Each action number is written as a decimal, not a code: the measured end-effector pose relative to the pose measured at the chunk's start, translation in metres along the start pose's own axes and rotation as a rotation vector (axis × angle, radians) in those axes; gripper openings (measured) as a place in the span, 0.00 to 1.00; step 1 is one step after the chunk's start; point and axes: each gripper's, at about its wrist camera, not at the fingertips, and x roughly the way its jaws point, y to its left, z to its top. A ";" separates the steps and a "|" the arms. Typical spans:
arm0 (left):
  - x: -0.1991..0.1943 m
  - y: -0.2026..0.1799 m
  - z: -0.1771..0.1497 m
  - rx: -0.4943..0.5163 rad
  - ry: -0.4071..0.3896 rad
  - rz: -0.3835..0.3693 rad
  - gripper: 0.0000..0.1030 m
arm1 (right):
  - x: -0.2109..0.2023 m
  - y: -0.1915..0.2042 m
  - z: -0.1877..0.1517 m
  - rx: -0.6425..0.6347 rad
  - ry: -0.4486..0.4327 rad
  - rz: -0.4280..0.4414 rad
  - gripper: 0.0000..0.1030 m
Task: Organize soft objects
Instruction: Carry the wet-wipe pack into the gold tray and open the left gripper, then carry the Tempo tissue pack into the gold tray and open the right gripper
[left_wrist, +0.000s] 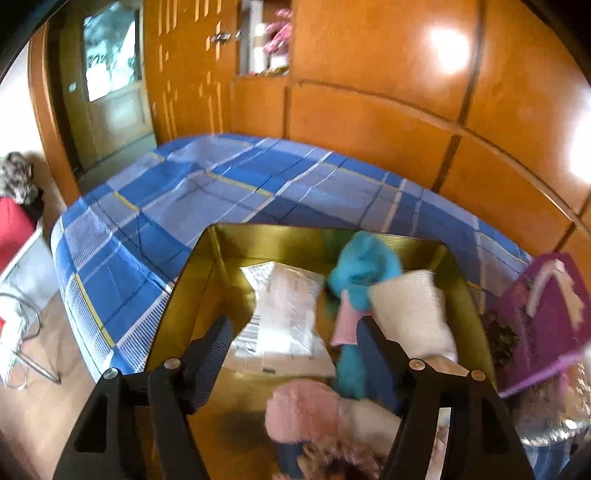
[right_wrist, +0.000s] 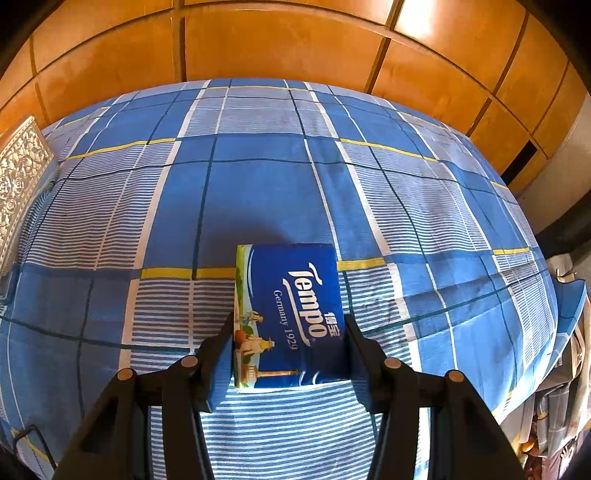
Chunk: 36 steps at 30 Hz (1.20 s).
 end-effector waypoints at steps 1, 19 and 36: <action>-0.007 -0.002 -0.002 0.010 -0.014 -0.003 0.68 | 0.000 0.000 0.000 0.001 0.000 0.000 0.51; -0.110 -0.059 -0.042 0.189 -0.174 -0.108 0.71 | 0.002 0.016 0.020 -0.011 0.006 0.106 0.51; -0.112 -0.057 -0.053 0.187 -0.157 -0.116 0.71 | -0.051 0.078 0.071 -0.114 -0.128 0.233 0.51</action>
